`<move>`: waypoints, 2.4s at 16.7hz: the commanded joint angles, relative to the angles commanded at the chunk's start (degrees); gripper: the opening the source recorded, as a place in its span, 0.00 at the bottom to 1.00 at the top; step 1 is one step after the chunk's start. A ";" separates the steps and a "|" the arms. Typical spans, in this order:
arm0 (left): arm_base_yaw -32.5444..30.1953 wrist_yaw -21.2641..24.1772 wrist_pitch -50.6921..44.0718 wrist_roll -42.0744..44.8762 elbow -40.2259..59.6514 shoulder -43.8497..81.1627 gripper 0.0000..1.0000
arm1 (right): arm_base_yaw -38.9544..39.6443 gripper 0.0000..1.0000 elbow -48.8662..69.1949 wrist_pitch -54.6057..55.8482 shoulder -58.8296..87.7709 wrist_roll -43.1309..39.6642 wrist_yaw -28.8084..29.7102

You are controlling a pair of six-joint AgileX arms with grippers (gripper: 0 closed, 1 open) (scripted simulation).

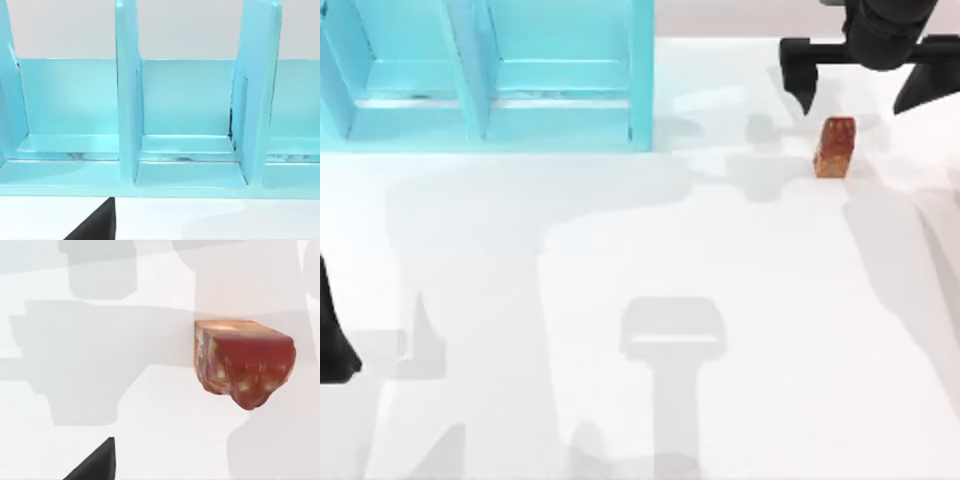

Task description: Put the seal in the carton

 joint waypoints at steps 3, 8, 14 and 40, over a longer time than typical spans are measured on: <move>0.00 0.00 0.00 0.00 0.00 0.00 1.00 | 0.20 1.00 -0.66 1.00 0.45 0.03 -0.03; 0.00 0.00 0.00 0.00 0.00 0.00 1.00 | -0.21 1.00 -6.08 9.44 3.33 -0.17 0.01; 0.00 0.00 0.00 0.00 0.00 0.00 1.00 | -0.49 1.00 -11.09 17.18 6.07 -0.44 -0.01; 0.00 0.00 0.00 0.00 0.00 0.00 1.00 | -0.28 0.00 -10.99 17.03 6.05 -0.38 0.01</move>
